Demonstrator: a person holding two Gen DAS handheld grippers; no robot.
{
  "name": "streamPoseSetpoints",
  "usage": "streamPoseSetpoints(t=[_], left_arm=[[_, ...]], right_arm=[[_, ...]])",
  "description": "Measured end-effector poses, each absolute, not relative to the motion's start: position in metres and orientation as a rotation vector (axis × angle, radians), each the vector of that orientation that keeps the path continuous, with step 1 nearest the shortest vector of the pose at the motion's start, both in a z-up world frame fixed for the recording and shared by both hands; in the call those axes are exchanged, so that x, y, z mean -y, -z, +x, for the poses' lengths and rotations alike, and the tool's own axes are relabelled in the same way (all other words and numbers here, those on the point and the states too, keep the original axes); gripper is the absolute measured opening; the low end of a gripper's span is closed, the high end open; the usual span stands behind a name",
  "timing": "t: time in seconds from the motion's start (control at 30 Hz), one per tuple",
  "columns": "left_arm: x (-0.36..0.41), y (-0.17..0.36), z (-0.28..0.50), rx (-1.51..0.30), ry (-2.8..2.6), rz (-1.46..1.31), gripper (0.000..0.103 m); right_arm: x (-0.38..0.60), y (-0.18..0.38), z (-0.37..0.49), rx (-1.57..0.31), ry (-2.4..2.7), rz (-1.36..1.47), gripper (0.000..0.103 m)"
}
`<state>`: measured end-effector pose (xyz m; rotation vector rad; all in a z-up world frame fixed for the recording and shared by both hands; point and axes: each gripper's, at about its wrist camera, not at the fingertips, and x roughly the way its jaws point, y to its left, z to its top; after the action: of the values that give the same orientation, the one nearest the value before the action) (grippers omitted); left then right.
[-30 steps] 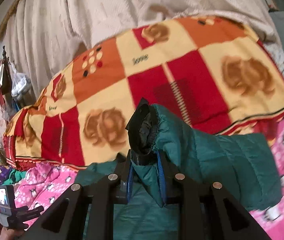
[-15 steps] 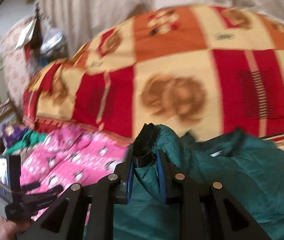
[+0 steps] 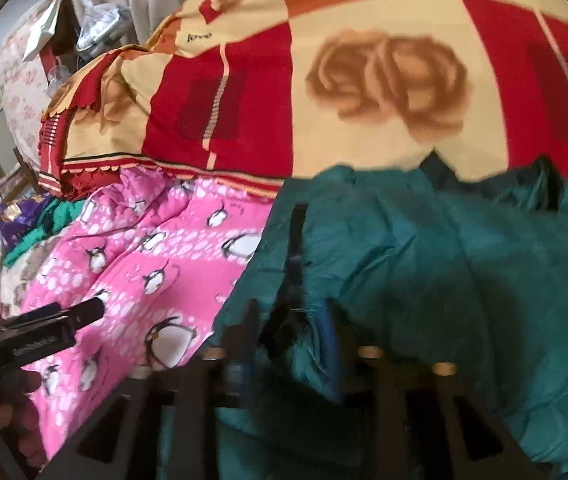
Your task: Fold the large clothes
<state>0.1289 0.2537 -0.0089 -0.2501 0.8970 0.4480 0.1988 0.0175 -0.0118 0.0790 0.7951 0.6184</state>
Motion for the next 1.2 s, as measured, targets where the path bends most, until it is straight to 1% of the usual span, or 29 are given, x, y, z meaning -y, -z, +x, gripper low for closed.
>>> streamPoseSetpoints(t=[0.07, 0.13, 0.23, 0.33, 0.4, 0.5, 0.57, 0.63, 0.67, 0.7, 0.8, 0.83, 0.97, 1.07, 1.1, 1.2], left_arm=[[-0.250, 0.011, 0.132, -0.902, -0.443, -0.260, 0.090], [-0.243, 0.010, 0.136, -0.899, -0.425, -0.281, 0.090], [-0.225, 0.005, 0.143, -0.879, -0.377, -0.279, 0.090], [-0.189, -0.007, 0.154, -0.831, -0.269, -0.243, 0.090], [-0.168, -0.013, 0.161, -0.799, -0.187, -0.247, 0.090], [-0.136, -0.023, 0.175, -0.732, -0.082, -0.267, 0.090], [-0.116, -0.027, 0.184, -0.707, -0.034, -0.260, 0.090], [-0.102, -0.027, 0.194, -0.695, 0.016, -0.259, 0.090], [-0.096, -0.027, 0.197, -0.686, 0.018, -0.250, 0.089], [-0.092, -0.025, 0.203, -0.684, 0.015, -0.239, 0.085], [-0.084, -0.007, 0.222, -0.758, -0.016, -0.205, 0.073], [-0.082, -0.002, 0.222, -0.784, -0.028, -0.200, 0.071], [-0.079, 0.026, 0.227, -0.893, -0.061, -0.147, 0.072], [-0.076, 0.034, 0.226, -0.899, -0.070, -0.121, 0.074], [-0.076, 0.035, 0.226, -0.903, -0.072, -0.119, 0.074], [-0.079, 0.041, 0.225, -0.917, -0.073, -0.122, 0.074]], right_arm=[[-0.015, 0.006, 0.192, -0.800, -0.670, 0.081, 0.059], [-0.010, -0.005, 0.180, -0.795, -0.703, 0.058, 0.059], [0.015, -0.031, 0.159, -0.737, -0.726, -0.006, 0.059], [0.063, -0.058, 0.148, -0.646, -0.607, -0.120, 0.059], [0.114, -0.074, 0.152, -0.586, -0.458, -0.152, 0.059], [0.194, -0.085, 0.164, -0.540, -0.271, -0.071, 0.059], [0.251, -0.080, 0.171, -0.535, -0.174, 0.029, 0.059], [0.285, -0.073, 0.181, -0.562, -0.128, 0.108, 0.054], [0.296, -0.071, 0.188, -0.574, -0.115, 0.123, 0.050], [0.302, -0.070, 0.193, -0.570, -0.111, 0.111, 0.049], [0.304, -0.063, 0.208, -0.566, -0.145, 0.099, 0.049], [0.302, -0.059, 0.214, -0.585, -0.167, 0.108, 0.049], [0.289, -0.032, 0.235, -0.695, -0.275, 0.099, 0.048], [0.280, 0.012, 0.256, -0.910, -0.350, 0.124, 0.048], [0.278, 0.024, 0.257, -0.931, -0.362, 0.114, 0.048], [0.278, 0.028, 0.258, -0.921, -0.366, 0.113, 0.049]])
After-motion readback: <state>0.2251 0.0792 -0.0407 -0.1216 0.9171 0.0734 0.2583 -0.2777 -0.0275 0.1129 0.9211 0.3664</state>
